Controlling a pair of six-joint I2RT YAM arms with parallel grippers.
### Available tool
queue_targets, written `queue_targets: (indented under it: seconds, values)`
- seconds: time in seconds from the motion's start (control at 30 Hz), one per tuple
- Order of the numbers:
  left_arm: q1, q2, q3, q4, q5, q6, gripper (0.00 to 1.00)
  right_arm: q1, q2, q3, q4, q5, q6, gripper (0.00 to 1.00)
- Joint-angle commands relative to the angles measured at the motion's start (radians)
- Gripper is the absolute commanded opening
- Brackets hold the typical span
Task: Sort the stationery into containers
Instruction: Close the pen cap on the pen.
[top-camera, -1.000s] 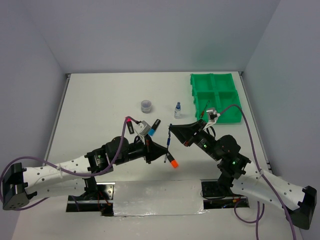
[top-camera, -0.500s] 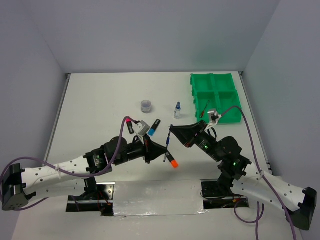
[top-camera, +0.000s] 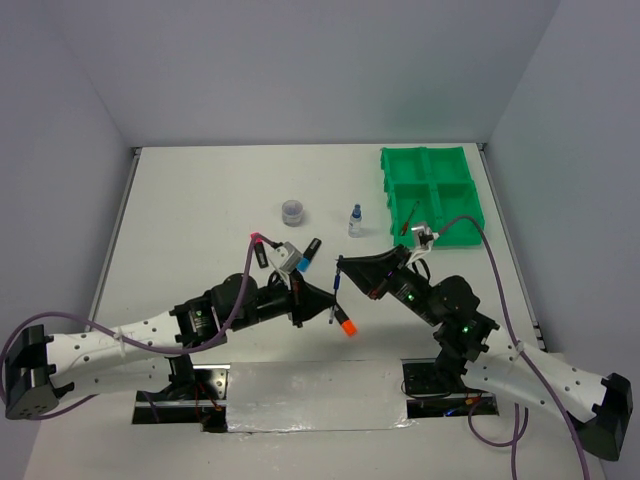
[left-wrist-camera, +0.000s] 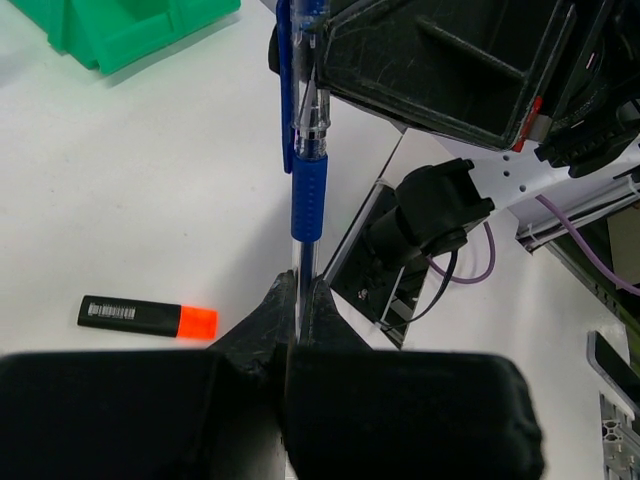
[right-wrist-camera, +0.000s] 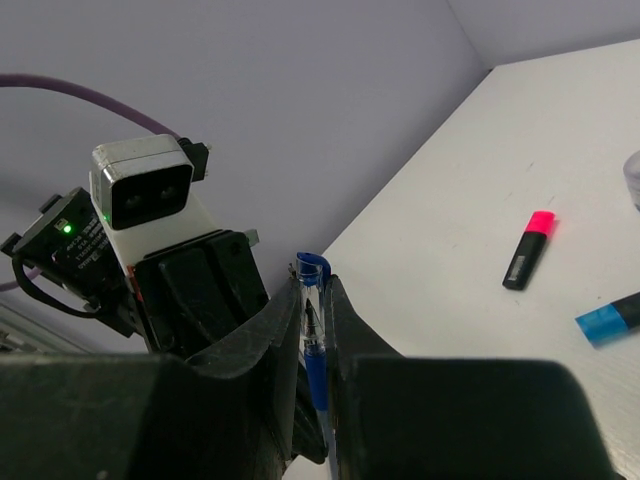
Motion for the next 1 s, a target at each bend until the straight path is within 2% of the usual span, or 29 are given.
queue_targets:
  seconds: [0.0,0.2,0.37,0.53,0.97]
  values:
    - [-0.003,0.000,0.055,0.102,-0.025,0.053,0.00,0.007,-0.009,-0.025,0.030,-0.050,0.021,0.00]
    - [-0.003,-0.018,0.052,0.145,-0.057,0.108,0.00,0.007,-0.019,-0.059,-0.013,-0.072,0.045,0.00]
    - [-0.003,-0.029,0.082,0.141,-0.074,0.151,0.00,0.008,-0.013,-0.082,-0.039,-0.125,0.001,0.00]
    - [-0.003,-0.016,0.128,0.130,-0.081,0.161,0.00,0.008,-0.013,-0.136,0.029,-0.194,-0.047,0.00]
    - [-0.001,0.020,0.210,0.174,-0.100,0.179,0.00,0.019,0.059,-0.229,0.151,-0.236,-0.070,0.00]
